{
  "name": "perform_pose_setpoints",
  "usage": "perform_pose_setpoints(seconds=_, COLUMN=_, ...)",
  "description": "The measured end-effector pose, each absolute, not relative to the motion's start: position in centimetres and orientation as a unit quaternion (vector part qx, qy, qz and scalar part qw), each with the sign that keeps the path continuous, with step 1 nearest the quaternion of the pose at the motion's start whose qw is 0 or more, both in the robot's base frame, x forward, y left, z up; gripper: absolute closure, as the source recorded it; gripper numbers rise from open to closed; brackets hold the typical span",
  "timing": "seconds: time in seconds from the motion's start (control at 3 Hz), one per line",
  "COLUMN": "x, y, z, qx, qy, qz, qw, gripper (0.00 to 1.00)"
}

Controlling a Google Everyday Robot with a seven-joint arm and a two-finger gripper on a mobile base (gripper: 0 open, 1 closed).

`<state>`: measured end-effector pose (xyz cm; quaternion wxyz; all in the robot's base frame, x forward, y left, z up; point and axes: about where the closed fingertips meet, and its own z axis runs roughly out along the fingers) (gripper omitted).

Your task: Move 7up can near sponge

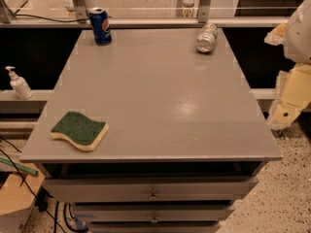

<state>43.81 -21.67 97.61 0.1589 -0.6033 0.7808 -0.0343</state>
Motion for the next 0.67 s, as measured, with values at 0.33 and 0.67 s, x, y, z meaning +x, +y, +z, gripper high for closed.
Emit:
perform_pose_setpoints(seconds=0.33, x=43.81, y=-21.67, z=97.61, qx=-0.603, qy=0.781, qz=-0.034, qw=0.159, gripper=0.00)
perform_pose_setpoints(seconds=0.67, x=44.30, y=-21.56, z=97.94, qx=-0.599, qy=0.777, qz=-0.016, qw=0.193, gripper=0.00)
